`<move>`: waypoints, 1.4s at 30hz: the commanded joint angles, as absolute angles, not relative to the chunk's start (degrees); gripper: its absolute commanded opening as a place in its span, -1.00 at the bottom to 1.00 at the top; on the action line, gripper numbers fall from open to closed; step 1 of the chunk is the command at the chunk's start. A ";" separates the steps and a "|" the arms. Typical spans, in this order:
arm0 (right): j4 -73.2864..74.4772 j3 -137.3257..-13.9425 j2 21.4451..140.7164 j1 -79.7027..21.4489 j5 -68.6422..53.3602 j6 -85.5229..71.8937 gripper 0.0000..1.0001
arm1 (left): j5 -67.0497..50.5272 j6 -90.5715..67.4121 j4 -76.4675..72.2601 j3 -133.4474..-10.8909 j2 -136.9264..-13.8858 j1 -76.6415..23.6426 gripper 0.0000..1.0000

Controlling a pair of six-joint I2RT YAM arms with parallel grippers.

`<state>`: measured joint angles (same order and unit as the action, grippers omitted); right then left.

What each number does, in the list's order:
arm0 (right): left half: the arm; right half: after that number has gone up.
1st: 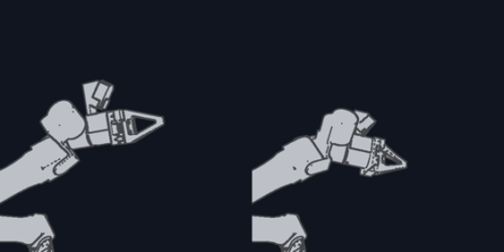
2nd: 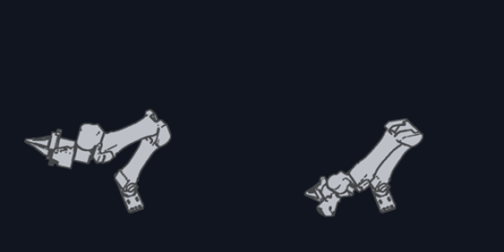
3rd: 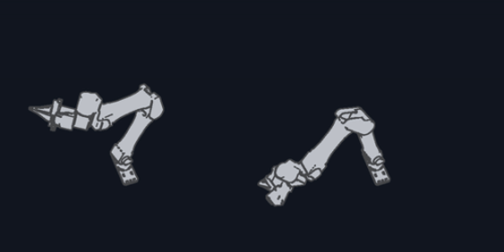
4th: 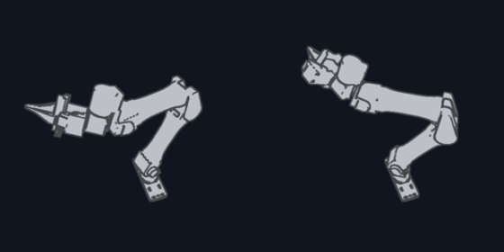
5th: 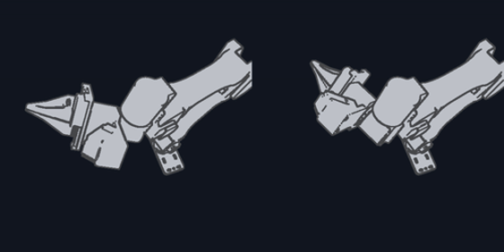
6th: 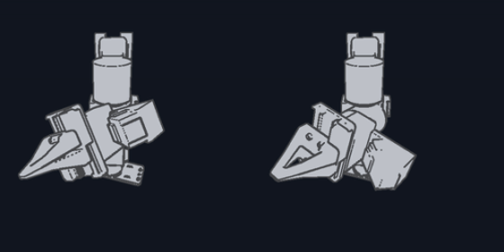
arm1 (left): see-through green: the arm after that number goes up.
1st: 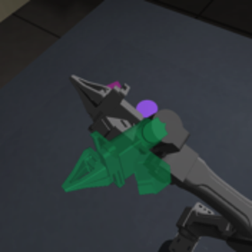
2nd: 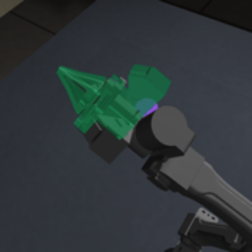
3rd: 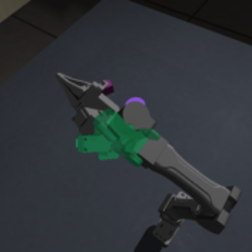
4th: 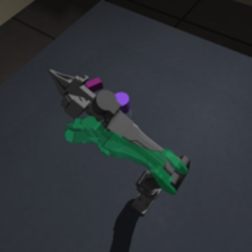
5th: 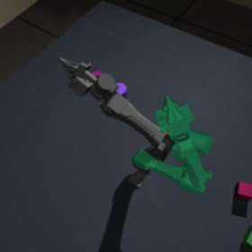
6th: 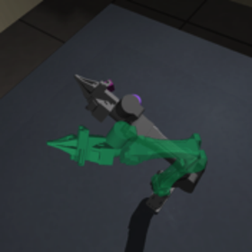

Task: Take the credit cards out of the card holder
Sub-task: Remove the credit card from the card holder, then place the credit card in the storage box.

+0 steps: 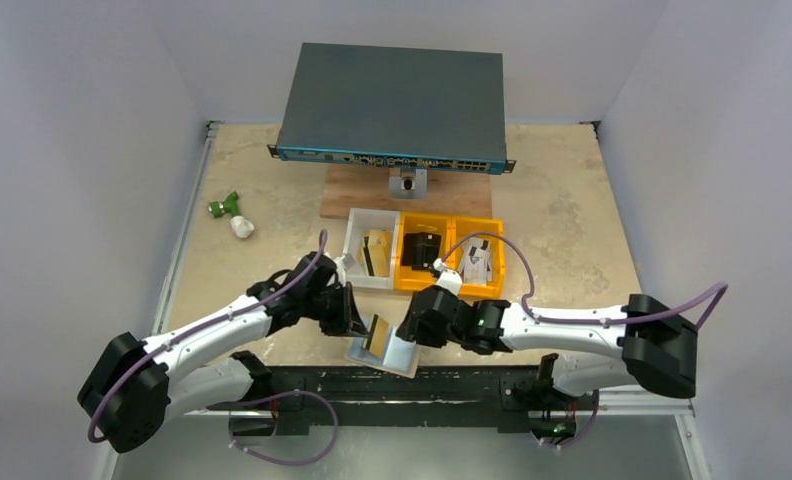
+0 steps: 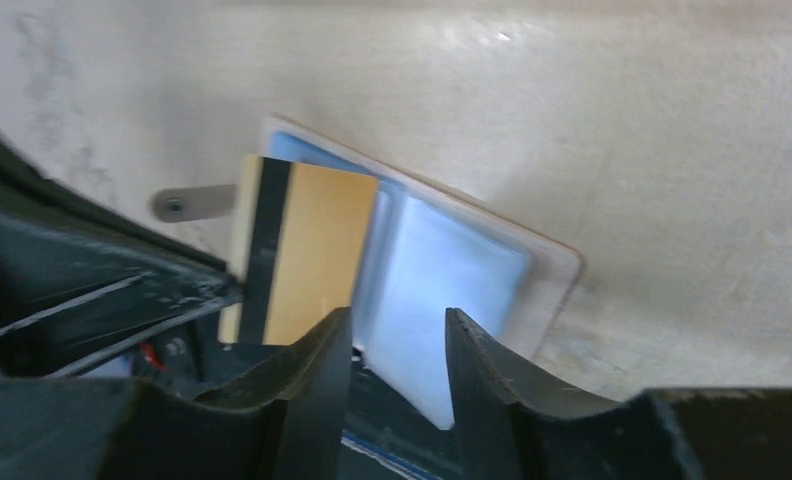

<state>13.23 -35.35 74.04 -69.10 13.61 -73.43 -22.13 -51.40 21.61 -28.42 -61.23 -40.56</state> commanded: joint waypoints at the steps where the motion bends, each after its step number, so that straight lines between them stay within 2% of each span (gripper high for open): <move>1: 9.75 -38.41 69.50 -69.17 16.59 -71.50 -0.07 | -26.89 -52.05 20.07 -27.42 -58.23 -38.52 -1.00; 4: 5.97 -37.35 67.00 -68.72 16.08 -71.50 0.33 | -30.17 -54.18 18.53 -26.86 -55.33 -36.27 -1.00; 7: 1.43 -34.70 64.63 -67.62 14.61 -72.17 0.51 | -33.44 -56.60 17.01 -26.59 -52.17 -33.87 -1.00; 14: -14.33 -26.19 62.57 -64.12 8.30 -77.47 0.45 | -40.65 -65.08 7.39 -23.76 -48.93 -29.61 -1.00; 26: -32.75 -18.02 61.46 -62.65 7.46 -85.67 0.22 | -44.94 -72.77 -2.83 -20.48 -48.35 -27.84 -1.00; 30: -36.06 -17.30 63.01 -62.11 6.56 -87.09 0.03 | -45.61 -74.07 -4.62 -19.74 -48.37 -27.82 -1.00; 33: -37.87 -16.48 63.37 -61.80 6.42 -88.34 -0.25 | -45.84 -74.20 -4.74 -19.78 -48.29 -27.79 -1.00; 37: -38.47 -16.06 63.49 -61.28 5.93 -89.11 -0.94 | -46.59 -74.48 -5.48 -19.52 -48.57 -27.77 -1.00; 39: -38.98 -16.29 64.13 -61.18 5.21 -89.03 -1.00 | -47.47 -74.95 -7.06 -19.27 -49.25 -27.80 -1.00; 42: -41.37 -16.43 65.54 -61.17 3.93 -89.17 -1.00 | -48.24 -75.54 -8.56 -18.92 -50.08 -27.84 -0.71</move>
